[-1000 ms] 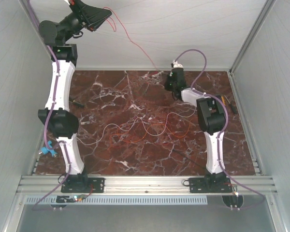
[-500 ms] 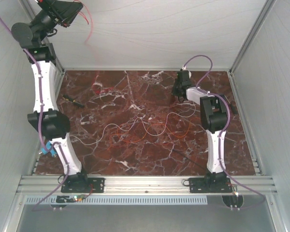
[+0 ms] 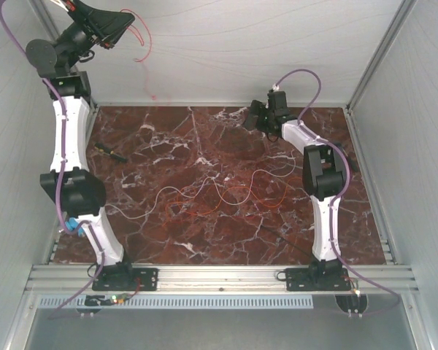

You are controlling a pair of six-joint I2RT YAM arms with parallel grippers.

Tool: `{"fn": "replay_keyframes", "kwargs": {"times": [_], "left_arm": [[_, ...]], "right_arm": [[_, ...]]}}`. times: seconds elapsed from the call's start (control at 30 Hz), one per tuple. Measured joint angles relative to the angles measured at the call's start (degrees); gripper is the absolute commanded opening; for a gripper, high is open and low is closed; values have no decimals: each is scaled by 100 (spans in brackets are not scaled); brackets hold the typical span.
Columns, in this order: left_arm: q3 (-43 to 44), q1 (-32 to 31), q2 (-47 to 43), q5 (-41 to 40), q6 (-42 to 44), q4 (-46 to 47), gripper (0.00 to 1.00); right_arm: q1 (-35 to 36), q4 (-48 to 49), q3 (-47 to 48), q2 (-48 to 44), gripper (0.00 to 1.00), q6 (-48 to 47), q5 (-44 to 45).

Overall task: Zip-tie the wires
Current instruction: Place the cable at the center of the board.

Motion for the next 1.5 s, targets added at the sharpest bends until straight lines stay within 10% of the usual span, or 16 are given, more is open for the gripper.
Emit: {"fn": "replay_keyframes", "kwargs": {"times": [0.43, 0.77, 1.1, 1.5], "left_arm": [[-234, -466, -2, -33, 151, 22, 0], [-754, -942, -68, -111, -22, 332, 0], [-1071, -1176, -297, -212, -210, 612, 0], [-588, -1626, -264, -308, -341, 706, 0]], "right_arm": [[203, -2070, 769, -634, 98, -544, 911], [433, 459, -2977, -3477, 98, -1602, -791], [1250, 2149, -3080, -3521, 98, -2035, -2557], [1460, 2623, -2033, -2433, 88, -2277, -1779]]}}
